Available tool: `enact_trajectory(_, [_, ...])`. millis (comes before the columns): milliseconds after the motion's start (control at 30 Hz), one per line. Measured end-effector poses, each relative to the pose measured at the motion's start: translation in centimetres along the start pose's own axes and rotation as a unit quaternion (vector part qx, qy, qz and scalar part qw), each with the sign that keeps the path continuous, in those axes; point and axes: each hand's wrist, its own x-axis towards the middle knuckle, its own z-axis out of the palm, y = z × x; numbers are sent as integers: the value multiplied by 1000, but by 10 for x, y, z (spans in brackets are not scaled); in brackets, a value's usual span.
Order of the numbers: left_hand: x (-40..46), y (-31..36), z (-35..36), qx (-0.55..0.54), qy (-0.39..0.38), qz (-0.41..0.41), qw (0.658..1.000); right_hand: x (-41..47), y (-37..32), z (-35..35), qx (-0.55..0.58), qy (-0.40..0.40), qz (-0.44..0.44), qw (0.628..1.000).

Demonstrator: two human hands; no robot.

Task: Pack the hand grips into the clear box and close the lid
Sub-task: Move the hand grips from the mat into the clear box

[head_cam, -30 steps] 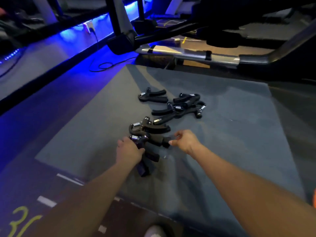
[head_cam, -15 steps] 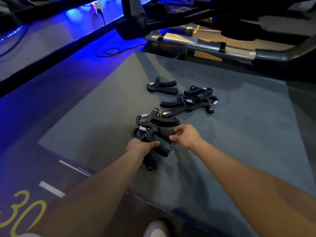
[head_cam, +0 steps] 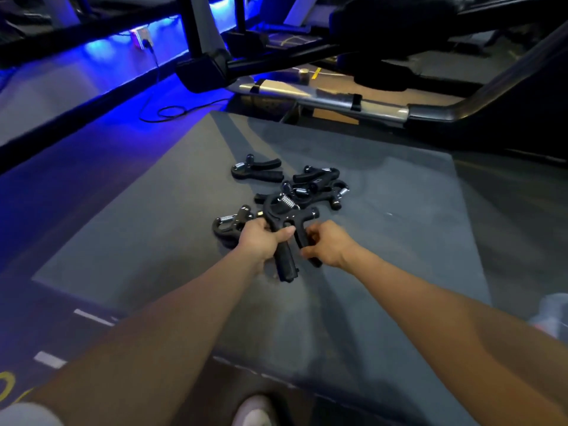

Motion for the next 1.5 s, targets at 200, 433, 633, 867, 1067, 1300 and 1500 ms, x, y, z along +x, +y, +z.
enact_trajectory(200, [-24,40,101,36,-111,69,991,-54,56,-76,-14,112,56,992])
enact_trajectory(433, [-87,42,239,277,-200,213,915,-146,173,-156,5,212,167,963])
enact_trajectory(633, [-127,13,332,426,-252,332,803,-216,269,-181,27,234,282,930])
enact_trajectory(867, [-155,-41,407,528,-306,380,695,-257,359,-165,51,218,372,901])
enact_trajectory(1067, [-147,-67,412,603,-261,379,652,-259,416,-134,92,220,424,874])
enact_trajectory(1300, [-145,-75,412,612,-234,390,647,-254,441,-107,73,192,464,862])
enact_trajectory(1500, [-145,-77,412,611,-230,394,647,-246,448,-99,81,211,470,853])
